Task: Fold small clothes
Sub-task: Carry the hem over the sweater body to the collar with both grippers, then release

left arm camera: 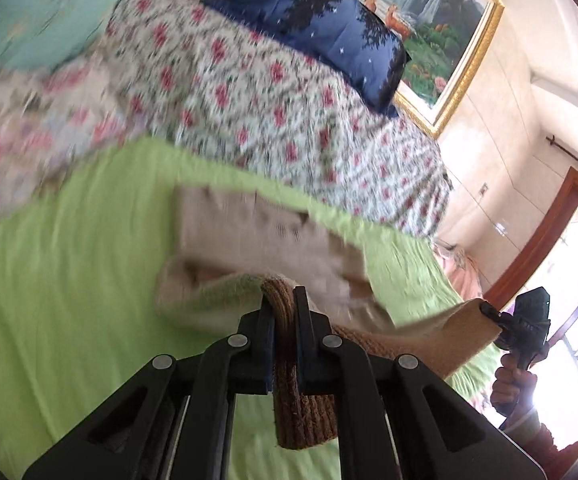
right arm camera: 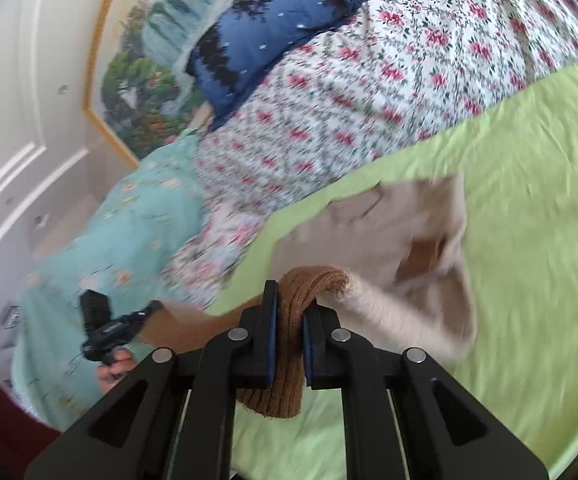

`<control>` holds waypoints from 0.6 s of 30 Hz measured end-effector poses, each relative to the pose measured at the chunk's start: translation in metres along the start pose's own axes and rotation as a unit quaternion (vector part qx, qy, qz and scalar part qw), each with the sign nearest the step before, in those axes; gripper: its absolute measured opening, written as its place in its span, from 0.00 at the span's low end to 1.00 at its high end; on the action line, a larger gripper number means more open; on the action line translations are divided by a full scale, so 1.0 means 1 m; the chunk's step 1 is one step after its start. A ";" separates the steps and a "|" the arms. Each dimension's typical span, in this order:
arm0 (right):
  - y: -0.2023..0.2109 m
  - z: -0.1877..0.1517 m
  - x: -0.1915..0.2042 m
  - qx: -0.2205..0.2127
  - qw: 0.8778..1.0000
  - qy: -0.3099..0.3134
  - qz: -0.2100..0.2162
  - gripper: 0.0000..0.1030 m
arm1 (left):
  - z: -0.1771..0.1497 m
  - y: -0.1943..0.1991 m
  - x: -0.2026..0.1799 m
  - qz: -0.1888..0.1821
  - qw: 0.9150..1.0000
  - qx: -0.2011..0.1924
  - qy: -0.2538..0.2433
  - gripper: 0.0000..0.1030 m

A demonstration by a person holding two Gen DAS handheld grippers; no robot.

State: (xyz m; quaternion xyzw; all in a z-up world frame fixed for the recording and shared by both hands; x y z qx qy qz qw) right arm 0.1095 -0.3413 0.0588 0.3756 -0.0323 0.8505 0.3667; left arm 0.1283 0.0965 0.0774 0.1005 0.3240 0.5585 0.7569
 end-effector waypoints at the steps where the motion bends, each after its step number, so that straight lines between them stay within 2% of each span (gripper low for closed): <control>1: -0.014 0.012 -0.010 0.002 1.000 -0.001 -0.014 0.11 | 0.019 -0.017 -0.001 0.006 1.000 -0.007 -0.003 0.06; 2: -0.035 0.028 -0.025 0.009 0.999 -0.004 -0.030 0.11 | 0.027 -0.026 0.001 0.009 1.000 -0.009 -0.002 0.06; 6: -0.091 0.069 -0.078 0.027 0.997 -0.010 -0.070 0.11 | 0.076 -0.113 0.020 0.036 0.999 0.015 0.025 0.06; 9: -0.127 0.088 -0.117 0.038 0.994 -0.030 -0.093 0.11 | 0.094 -0.177 0.042 0.068 0.996 0.044 0.039 0.06; 14: -0.178 0.098 -0.178 0.066 0.986 -0.058 -0.139 0.11 | 0.095 -0.262 0.069 0.098 0.990 0.086 0.054 0.06; 18: -0.201 0.091 -0.212 0.084 0.980 -0.076 -0.165 0.12 | 0.082 -0.305 0.085 0.122 0.985 0.110 0.051 0.06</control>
Point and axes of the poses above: each gripper's, at about its wrist camera, not at the fingertips, and y roughly against the way its jaws point, x to its left, z to its top, the point moved 4 cm from there along -y, roughly the way its jaws point, and after that the axes turned 9 degrees about z, right-handed, at the moved point
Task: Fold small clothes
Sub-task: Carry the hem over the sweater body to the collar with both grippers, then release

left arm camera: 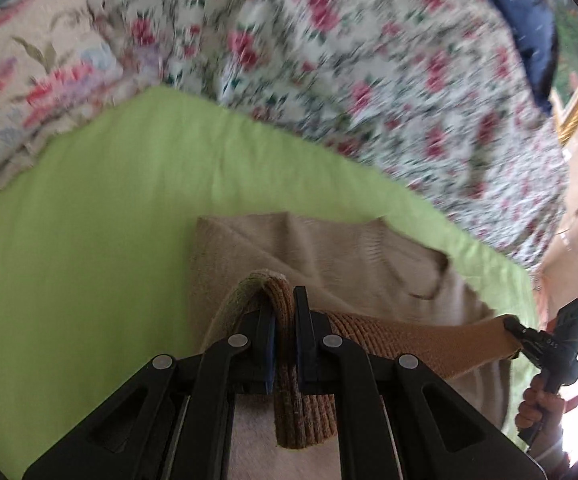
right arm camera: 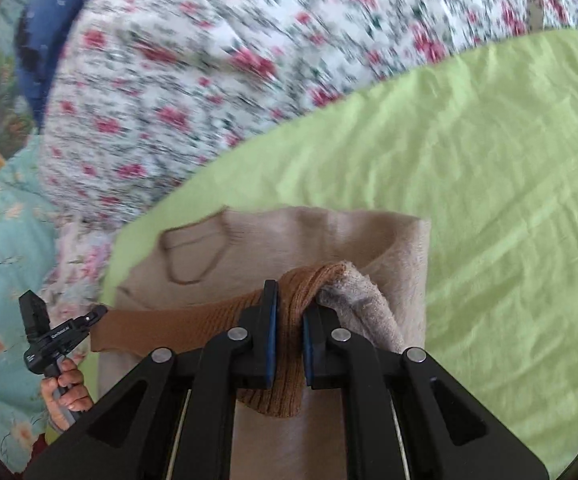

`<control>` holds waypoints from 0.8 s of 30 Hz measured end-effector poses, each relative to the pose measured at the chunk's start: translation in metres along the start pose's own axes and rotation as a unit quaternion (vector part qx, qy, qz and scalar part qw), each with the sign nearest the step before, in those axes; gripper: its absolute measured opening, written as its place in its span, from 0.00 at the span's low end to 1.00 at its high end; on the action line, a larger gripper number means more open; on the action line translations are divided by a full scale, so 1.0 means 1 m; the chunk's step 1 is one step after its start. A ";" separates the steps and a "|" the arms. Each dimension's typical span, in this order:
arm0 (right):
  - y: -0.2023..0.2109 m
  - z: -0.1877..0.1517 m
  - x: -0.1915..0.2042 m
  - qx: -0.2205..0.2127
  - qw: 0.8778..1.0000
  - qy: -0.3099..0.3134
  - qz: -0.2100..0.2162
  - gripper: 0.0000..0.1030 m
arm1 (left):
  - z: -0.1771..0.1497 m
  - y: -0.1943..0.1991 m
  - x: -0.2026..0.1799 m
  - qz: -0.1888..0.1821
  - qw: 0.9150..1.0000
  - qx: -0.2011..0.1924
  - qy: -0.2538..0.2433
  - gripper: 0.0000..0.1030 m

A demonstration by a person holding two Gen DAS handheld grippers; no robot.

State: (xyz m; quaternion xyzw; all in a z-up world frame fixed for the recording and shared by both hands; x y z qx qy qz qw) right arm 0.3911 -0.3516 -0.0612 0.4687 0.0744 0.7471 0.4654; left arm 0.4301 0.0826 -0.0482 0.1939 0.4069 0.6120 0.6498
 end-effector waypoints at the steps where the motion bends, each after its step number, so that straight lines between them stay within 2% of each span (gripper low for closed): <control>1: -0.007 -0.001 -0.004 0.007 1.000 -0.003 -0.004 0.16 | -0.001 -0.012 0.002 0.004 1.000 0.008 0.001 0.06; 4: -0.015 -0.007 -0.015 0.023 0.999 -0.019 -0.012 0.21 | -0.009 -0.033 0.007 0.009 0.999 0.033 0.001 0.11; 5: -0.009 -0.009 -0.015 0.018 0.999 -0.027 -0.006 0.26 | -0.014 -0.033 0.008 0.007 0.999 0.038 0.000 0.11; 8: 0.027 -0.019 -0.004 -0.026 0.999 -0.020 0.000 0.45 | -0.030 -0.016 0.005 -0.011 0.999 0.046 -0.003 0.26; 10: 0.053 -0.030 0.018 -0.052 0.999 0.008 0.005 0.46 | -0.051 0.008 -0.004 -0.023 0.999 0.038 -0.018 0.45; 11: 0.059 -0.039 0.030 -0.052 0.998 0.024 0.018 0.46 | -0.059 0.016 -0.009 -0.028 0.999 0.036 -0.024 0.46; 13: 0.056 -0.061 0.057 -0.020 0.996 0.066 0.056 0.46 | -0.087 0.031 -0.032 -0.057 0.996 0.044 -0.050 0.47; 14: 0.043 -0.078 0.075 0.024 0.992 0.097 0.071 0.46 | -0.100 0.034 -0.043 -0.070 0.994 0.051 -0.063 0.47; 16: 0.018 -0.098 0.094 0.085 0.983 0.141 0.076 0.46 | -0.120 0.030 -0.064 -0.086 0.990 0.069 -0.086 0.47; 18: -0.007 -0.105 0.097 0.124 0.976 0.173 0.047 0.46 | -0.130 0.019 -0.079 -0.082 0.987 0.082 -0.109 0.47; 19: -0.015 -0.103 0.094 0.134 0.975 0.175 0.034 0.46 | -0.128 0.010 -0.083 -0.067 0.987 0.082 -0.119 0.44; 21: -0.035 -0.086 0.075 0.150 0.976 0.158 0.004 0.45 | -0.114 -0.005 -0.080 -0.063 0.987 0.087 -0.116 0.41; 22: -0.042 -0.069 0.059 0.144 0.979 0.142 -0.017 0.45 | -0.103 -0.011 -0.077 -0.058 0.988 0.086 -0.112 0.33; 24: -0.044 -0.044 0.040 0.115 0.986 0.116 -0.045 0.45 | -0.080 -0.020 -0.070 -0.034 0.990 0.077 -0.115 0.29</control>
Point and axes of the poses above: each gripper's, at about its wrist camera, not at the fingertips, and y roughly against the way its jaws point, x to its left, z to its top, the point moved 4 cm from there along -y, roughly the way its jaws point, and after that the axes turned 9 degrees about z, right-handed, at the moved point
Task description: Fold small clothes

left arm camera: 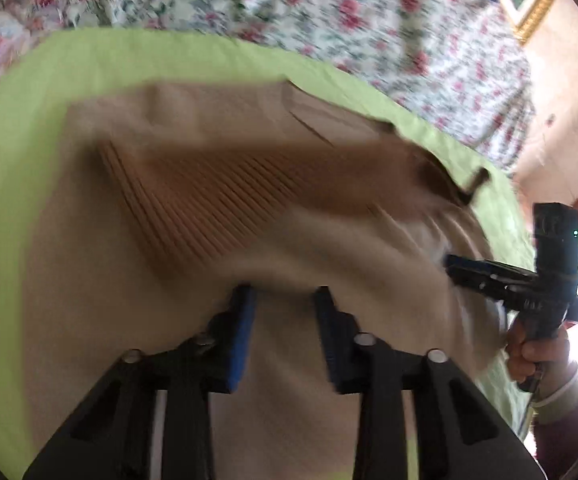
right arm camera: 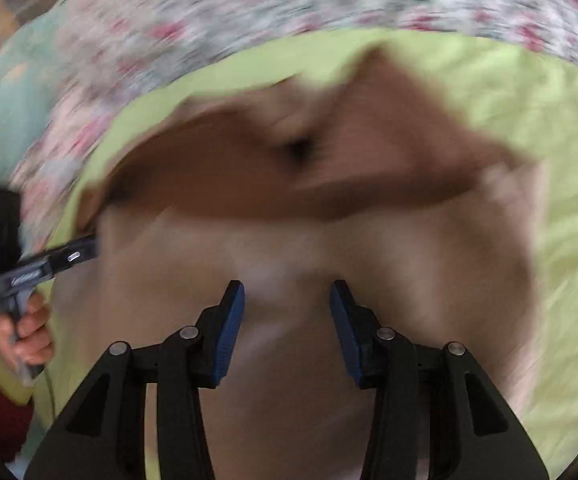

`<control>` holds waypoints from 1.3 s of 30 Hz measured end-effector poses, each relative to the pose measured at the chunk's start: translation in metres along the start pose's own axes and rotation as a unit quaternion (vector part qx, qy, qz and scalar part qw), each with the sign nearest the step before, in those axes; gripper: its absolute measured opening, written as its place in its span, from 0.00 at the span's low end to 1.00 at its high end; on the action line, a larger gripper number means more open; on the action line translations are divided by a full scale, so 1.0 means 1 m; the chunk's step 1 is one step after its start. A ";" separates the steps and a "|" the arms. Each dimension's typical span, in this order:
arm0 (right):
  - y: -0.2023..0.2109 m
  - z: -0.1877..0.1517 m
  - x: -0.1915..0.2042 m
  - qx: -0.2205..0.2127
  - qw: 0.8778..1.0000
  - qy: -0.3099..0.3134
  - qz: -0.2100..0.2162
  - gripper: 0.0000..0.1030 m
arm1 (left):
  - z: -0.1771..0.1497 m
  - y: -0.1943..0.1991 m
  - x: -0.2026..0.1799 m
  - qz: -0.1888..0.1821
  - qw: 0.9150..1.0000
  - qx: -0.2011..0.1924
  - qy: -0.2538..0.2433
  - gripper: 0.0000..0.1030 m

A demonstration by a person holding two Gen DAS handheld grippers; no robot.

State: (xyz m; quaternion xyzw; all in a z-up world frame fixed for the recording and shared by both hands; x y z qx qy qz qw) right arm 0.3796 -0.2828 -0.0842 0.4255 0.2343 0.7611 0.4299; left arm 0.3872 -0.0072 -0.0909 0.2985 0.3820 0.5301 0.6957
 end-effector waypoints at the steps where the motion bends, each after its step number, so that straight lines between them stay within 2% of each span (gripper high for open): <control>1: 0.008 0.012 -0.019 -0.027 0.999 -0.031 -0.022 0.45 | 0.014 -0.003 0.013 0.024 1.000 -0.006 0.010 0.28; 3: 0.023 0.021 -0.042 -0.070 0.993 -0.093 -0.012 0.45 | 0.035 -0.007 0.041 0.053 0.998 -0.013 0.040 0.28; 4: 0.030 0.021 -0.046 -0.084 0.991 -0.108 -0.005 0.45 | 0.043 -0.007 0.057 0.056 0.996 -0.018 0.061 0.27; 6: 0.048 0.010 -0.047 -0.109 0.986 -0.117 -0.037 0.45 | 0.049 -0.005 0.075 0.035 0.995 -0.021 0.095 0.23; 8: 0.062 -0.007 -0.041 -0.121 0.985 -0.120 -0.028 0.45 | 0.042 0.006 0.084 0.054 0.992 -0.031 0.109 0.24; 9: 0.067 -0.017 -0.036 -0.123 0.985 -0.120 -0.021 0.45 | 0.038 0.011 0.082 0.051 0.992 -0.034 0.112 0.28; 10: 0.073 -0.028 -0.030 -0.125 0.985 -0.118 -0.016 0.46 | 0.029 0.017 0.080 0.043 0.992 -0.036 0.117 0.35; 13: 0.086 -0.059 -0.010 -0.132 0.985 -0.107 -0.006 0.48 | -0.007 0.039 0.067 0.027 0.992 -0.043 0.119 0.43; 15: 0.093 -0.080 0.003 -0.135 0.986 -0.101 0.002 0.50 | -0.037 0.056 0.049 0.009 0.991 -0.048 0.121 0.43; 19: 0.102 -0.127 0.022 -0.130 0.985 -0.111 0.023 0.52 | -0.099 0.082 0.028 -0.026 0.989 -0.045 0.138 0.51; 23: 0.107 -0.169 0.035 -0.113 0.985 -0.126 0.032 0.52 | -0.145 0.086 0.013 -0.049 0.984 -0.021 0.173 0.54; 27: 0.112 -0.194 0.042 -0.106 0.984 -0.139 0.040 0.53 | -0.174 0.086 0.012 -0.057 0.978 -0.006 0.202 0.54; 29: 0.115 -0.203 0.046 -0.104 0.984 -0.138 0.043 0.54 | -0.180 0.087 0.013 -0.062 0.975 -0.008 0.215 0.57; 34: 0.118 -0.212 0.055 -0.109 0.983 -0.137 0.052 0.56 | -0.178 0.088 0.012 -0.066 0.970 -0.027 0.232 0.73; 36: 0.117 -0.212 0.058 -0.108 0.983 -0.138 0.056 0.57 | -0.172 0.083 0.016 -0.059 0.970 -0.032 0.236 0.73; 39: 0.116 -0.210 0.064 -0.105 0.984 -0.133 0.061 0.57 | -0.159 0.073 0.024 -0.061 0.964 -0.040 0.256 0.74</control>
Point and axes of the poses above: each gripper's, at about its wrist camera, not at the fingertips, and y roughly against the way its jaws point, x to its left, z to its top, the point moved 4 cm from there along -y, roughly the way its jaws point, and after that the axes turned 9 degrees about z, right-handed, at the moved point
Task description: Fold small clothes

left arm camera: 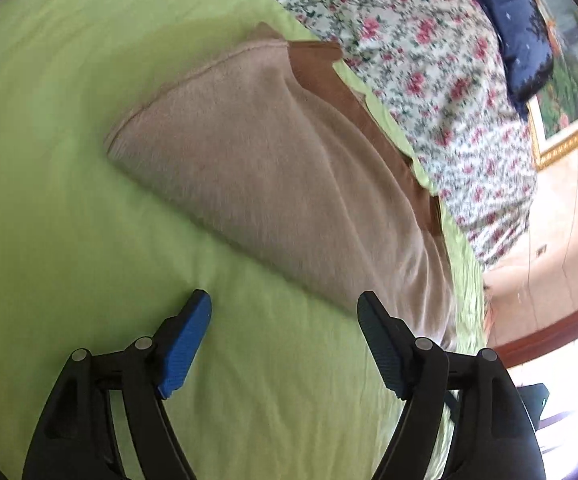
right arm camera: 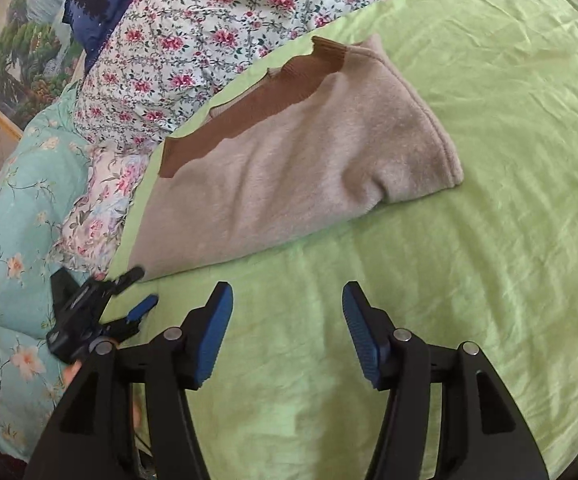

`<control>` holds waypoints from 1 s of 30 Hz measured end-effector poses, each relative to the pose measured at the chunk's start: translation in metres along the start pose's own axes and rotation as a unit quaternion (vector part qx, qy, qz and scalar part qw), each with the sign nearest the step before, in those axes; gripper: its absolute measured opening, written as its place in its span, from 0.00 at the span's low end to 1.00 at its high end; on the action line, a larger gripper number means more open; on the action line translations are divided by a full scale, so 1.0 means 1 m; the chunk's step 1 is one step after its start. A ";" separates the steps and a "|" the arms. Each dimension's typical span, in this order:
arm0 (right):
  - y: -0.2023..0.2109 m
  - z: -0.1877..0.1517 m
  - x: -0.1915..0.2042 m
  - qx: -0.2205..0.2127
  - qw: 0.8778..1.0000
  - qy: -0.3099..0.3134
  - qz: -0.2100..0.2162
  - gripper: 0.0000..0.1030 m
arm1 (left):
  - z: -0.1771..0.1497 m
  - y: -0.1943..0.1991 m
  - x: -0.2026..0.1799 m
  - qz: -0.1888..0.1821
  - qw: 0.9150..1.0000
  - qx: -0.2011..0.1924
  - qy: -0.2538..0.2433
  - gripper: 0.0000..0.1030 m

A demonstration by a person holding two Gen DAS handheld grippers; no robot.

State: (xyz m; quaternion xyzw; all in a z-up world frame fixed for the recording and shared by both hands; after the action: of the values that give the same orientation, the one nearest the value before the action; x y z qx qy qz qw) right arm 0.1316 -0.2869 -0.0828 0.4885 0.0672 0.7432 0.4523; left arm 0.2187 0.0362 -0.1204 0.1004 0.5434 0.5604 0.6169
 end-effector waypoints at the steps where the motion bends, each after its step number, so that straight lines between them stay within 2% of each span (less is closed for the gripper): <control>1: 0.000 0.000 0.001 0.001 1.000 0.002 0.001 0.57 | 0.009 -0.004 0.000 0.000 1.000 -0.006 0.007 0.74; 6: -0.003 0.007 0.005 0.002 1.000 0.005 0.009 0.57 | 0.050 -0.020 0.007 0.007 0.998 -0.039 0.053 0.74; 8: -0.004 0.011 0.003 0.001 1.000 0.005 0.009 0.57 | 0.066 -0.027 0.009 0.018 0.997 -0.053 0.060 0.70; 9: -0.005 0.013 0.002 0.000 1.000 0.005 0.008 0.57 | 0.072 -0.029 0.008 0.026 0.996 -0.059 0.058 0.64; 10: -0.007 0.017 0.000 0.000 1.000 0.005 0.009 0.57 | 0.078 -0.032 0.007 0.042 0.996 -0.065 0.047 0.48; 11: -0.008 0.021 -0.001 -0.001 1.000 0.005 0.010 0.57 | 0.082 -0.035 0.006 0.054 0.996 -0.068 0.036 0.40; 12: -0.009 0.026 -0.003 -0.001 1.000 0.006 0.010 0.57 | 0.085 -0.038 0.005 0.054 0.996 -0.066 0.029 0.28; 14: -0.009 0.038 -0.005 -0.006 1.000 0.011 0.009 0.57 | 0.089 -0.036 0.002 0.047 0.996 -0.067 0.026 0.22; 18: -0.005 0.071 -0.008 -0.018 0.999 0.022 0.018 0.57 | 0.087 -0.020 -0.029 0.056 0.994 -0.095 -0.027 0.18; 21: -0.009 0.097 -0.010 -0.012 0.999 0.029 0.023 0.57 | 0.082 -0.004 -0.072 0.040 0.989 -0.109 -0.091 0.16; 23: -0.016 0.116 -0.012 -0.002 0.998 0.018 0.052 0.57 | 0.072 0.002 -0.111 0.032 0.982 -0.116 -0.148 0.15; 25: -0.025 0.128 -0.015 0.010 0.996 -0.003 0.088 0.58 | 0.054 0.001 -0.154 0.023 0.970 -0.113 -0.215 0.13; 27: -0.038 0.140 -0.020 0.026 0.990 -0.035 0.134 0.62 | 0.038 -0.008 -0.181 0.018 0.962 -0.102 -0.254 0.09; 28: -0.044 0.144 -0.022 0.031 0.988 -0.048 0.147 0.67 | 0.027 -0.017 -0.194 0.020 0.957 -0.094 -0.275 0.09; 30: -0.064 0.150 -0.024 0.048 0.983 -0.064 0.168 0.69 | 0.011 -0.036 -0.209 0.030 0.949 -0.080 -0.302 0.09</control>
State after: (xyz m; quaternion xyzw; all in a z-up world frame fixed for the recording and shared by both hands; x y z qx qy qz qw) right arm 0.2913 -0.3190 -0.0561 0.5602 -0.0092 0.7719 0.3005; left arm 0.2943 -0.1385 -0.0263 0.2315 0.2816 0.5643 0.7407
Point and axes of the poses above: each gripper's, at about its wrist camera, not at the fingertips, and y roughly against the way its jaws point, x to its left, z to its top, the point moved 4 cm from there along -y, roughly the way its jaws point, and after that the axes turned 9 degrees about z, right-handed, at the moved point
